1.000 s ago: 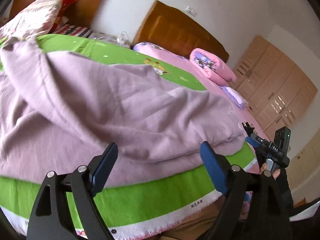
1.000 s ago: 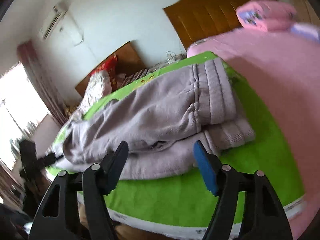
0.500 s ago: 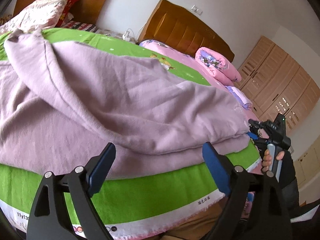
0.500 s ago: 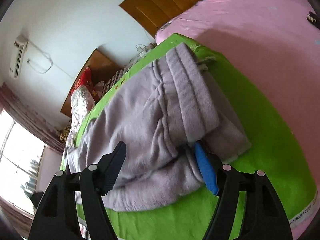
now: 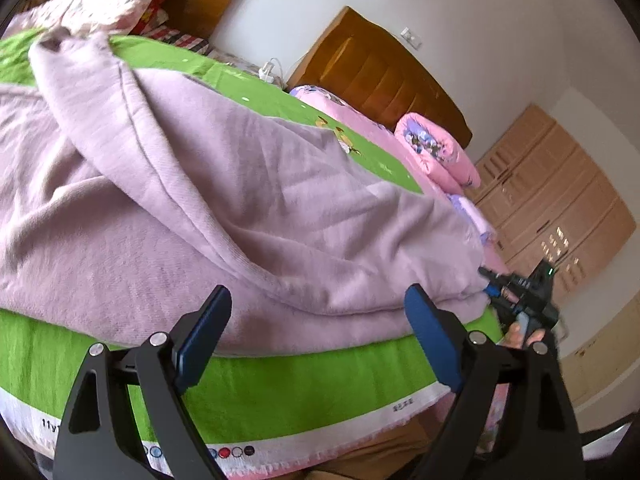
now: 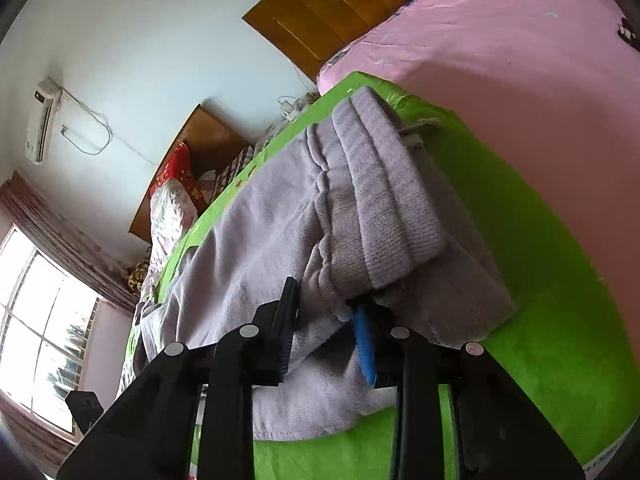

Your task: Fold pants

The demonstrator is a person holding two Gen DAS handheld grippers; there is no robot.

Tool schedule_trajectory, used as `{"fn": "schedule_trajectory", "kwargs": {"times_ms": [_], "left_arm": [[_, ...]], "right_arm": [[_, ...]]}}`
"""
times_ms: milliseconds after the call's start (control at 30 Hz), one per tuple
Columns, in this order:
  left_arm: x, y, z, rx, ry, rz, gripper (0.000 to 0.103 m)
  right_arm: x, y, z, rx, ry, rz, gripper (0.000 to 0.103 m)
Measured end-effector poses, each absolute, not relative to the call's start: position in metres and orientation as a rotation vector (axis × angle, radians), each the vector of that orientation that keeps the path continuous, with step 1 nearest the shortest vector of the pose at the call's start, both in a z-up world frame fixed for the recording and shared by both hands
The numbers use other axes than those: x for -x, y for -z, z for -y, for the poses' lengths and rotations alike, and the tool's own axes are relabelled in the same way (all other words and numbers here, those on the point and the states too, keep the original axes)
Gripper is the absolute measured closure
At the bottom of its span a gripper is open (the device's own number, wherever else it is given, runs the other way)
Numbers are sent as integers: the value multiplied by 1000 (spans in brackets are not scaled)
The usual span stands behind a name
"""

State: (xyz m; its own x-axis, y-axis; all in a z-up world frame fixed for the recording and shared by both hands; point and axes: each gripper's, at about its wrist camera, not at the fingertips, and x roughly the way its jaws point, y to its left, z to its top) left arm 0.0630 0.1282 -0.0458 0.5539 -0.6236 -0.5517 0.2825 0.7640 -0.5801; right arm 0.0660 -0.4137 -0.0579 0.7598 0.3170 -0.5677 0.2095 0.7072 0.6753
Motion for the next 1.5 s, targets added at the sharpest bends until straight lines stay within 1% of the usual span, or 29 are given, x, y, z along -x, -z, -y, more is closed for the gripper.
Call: {"fn": "schedule_trajectory", "kwargs": {"times_ms": [133, 233, 300, 333, 367, 400, 433, 533, 633, 700, 767, 833, 933, 967, 1033, 1100, 1167, 1267, 1367, 1433, 1500], "left_arm": [[-75, 43, -132, 514, 534, -848, 15], [-92, 44, -134, 521, 444, -897, 17], [-103, 50, -135, 540, 377, -958, 36], [-105, 50, -137, 544, 347, -960, 44], [-108, 51, -138, 538, 310, -976, 65], [-110, 53, -142, 539, 276, -989, 92], [-113, 57, -147, 560, 270, -1004, 96], [-111, 50, -155, 600, 325, -949, 98], [-106, -1, -164, 608, 409, -801, 99], [-101, -28, -171, 606, 444, -729, 98], [-89, -46, -175, 569, 474, -695, 98], [-78, -38, -173, 531, 473, -708, 98], [-73, 9, -167, 473, 423, -810, 98], [-77, 28, -164, 479, 414, -859, 98], [-84, 53, -159, 450, 381, -914, 98], [-86, 54, -158, 426, 377, -908, 98], [-83, 39, -162, 435, 390, -860, 98], [-78, 26, -160, 418, 388, -832, 98], [-83, 49, -157, 424, 375, -891, 97], [-84, 65, -158, 421, 363, -911, 96], [-82, 65, -158, 401, 369, -881, 93]], "right_arm": [[-63, 62, 413, -822, -63, -703, 74], [-62, 63, 414, -807, -67, -703, 74], [-60, 64, 415, -808, -73, -700, 74], [-57, 64, 415, -805, -78, -695, 74], [-56, 66, 415, -799, -76, -692, 76], [-56, 65, 415, -795, -72, -690, 78], [-55, 65, 416, -791, -66, -687, 82], [-52, 58, 418, -797, -76, -679, 85], [-53, 30, 424, -799, -118, -635, 86], [-49, 12, 429, -803, -140, -595, 87], [-38, 0, 432, -788, -151, -565, 87], [-29, 6, 431, -783, -147, -579, 87], [-23, 51, 424, -752, -73, -713, 87], [-21, 68, 426, -779, -72, -725, 91], [-17, 71, 433, -830, -92, -696, 92], [-17, 56, 429, -782, -75, -691, 91], [-14, 43, 426, -766, -85, -666, 91], [-8, 45, 423, -757, -64, -669, 91], [-12, 66, 424, -785, -49, -697, 92], [-10, 64, 424, -779, -47, -693, 91], [-12, 59, 420, -742, -40, -703, 91]]}}
